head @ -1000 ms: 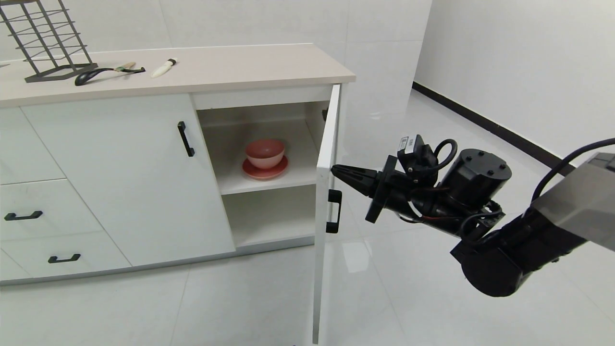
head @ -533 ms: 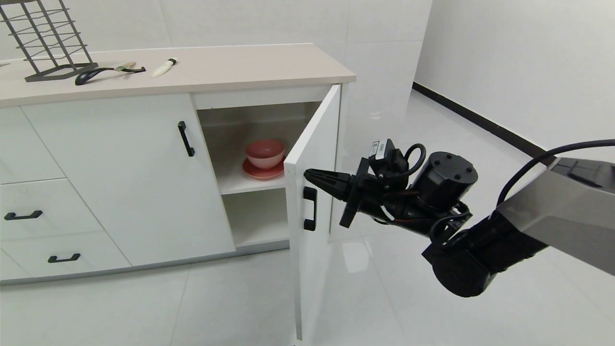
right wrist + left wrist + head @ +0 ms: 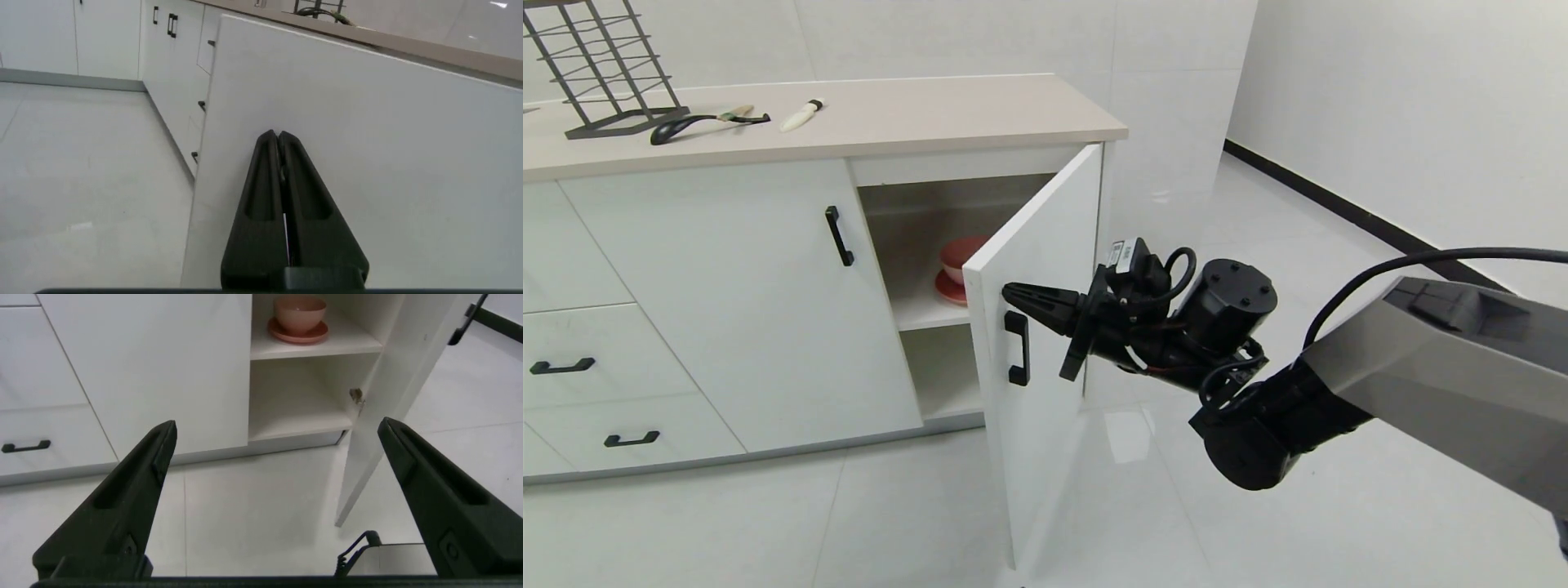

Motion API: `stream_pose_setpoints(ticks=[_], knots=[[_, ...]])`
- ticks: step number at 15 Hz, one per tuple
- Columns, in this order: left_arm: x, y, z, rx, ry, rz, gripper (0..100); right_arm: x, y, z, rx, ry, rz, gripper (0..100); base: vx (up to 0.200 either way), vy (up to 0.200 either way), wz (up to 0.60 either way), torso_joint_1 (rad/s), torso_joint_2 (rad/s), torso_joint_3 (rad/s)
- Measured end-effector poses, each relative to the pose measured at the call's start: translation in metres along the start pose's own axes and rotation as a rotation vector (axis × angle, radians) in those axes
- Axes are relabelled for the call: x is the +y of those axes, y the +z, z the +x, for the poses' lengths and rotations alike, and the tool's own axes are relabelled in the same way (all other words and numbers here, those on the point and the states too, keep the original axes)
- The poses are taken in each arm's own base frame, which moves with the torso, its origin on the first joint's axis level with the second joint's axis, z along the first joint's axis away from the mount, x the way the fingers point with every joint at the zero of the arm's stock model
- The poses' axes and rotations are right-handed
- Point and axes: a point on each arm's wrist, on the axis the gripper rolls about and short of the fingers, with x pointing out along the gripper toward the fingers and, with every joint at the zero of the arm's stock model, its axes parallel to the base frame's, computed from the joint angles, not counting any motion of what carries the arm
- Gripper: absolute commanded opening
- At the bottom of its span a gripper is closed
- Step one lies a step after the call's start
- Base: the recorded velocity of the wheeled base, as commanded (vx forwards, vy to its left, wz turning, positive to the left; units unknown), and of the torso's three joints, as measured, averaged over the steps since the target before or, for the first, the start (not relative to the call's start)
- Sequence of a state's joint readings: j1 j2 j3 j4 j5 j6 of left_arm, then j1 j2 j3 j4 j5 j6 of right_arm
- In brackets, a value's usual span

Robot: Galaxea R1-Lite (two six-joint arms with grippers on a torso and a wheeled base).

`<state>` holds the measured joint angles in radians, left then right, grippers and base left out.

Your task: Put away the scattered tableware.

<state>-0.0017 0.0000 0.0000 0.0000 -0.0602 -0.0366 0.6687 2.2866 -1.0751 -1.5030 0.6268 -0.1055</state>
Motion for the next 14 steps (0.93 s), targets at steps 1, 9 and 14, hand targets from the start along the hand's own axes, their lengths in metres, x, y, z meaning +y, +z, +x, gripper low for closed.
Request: stream_pose_setpoints(ticks=[1,9,14], knots=[[0.0,0.0,0.0,0.0,0.0,0.0,100,0.0,-0.003,0.005,-0.008,0.006,-0.003,0,0.0,0.0,0.0,0.0,0.0,0.0],[0.0,0.0,0.0,0.0,0.0,0.0,100,0.001,-0.022,0.04,-0.08,0.012,-0.031,0,0.0,0.0,0.0,0.0,0.0,0.0],[0.0,0.0,0.0,0.0,0.0,0.0,100,-0.008,-0.018,0.067,-0.209,-0.065,-0.03,0,0.0,0.0,0.0,0.0,0.0,0.0]])
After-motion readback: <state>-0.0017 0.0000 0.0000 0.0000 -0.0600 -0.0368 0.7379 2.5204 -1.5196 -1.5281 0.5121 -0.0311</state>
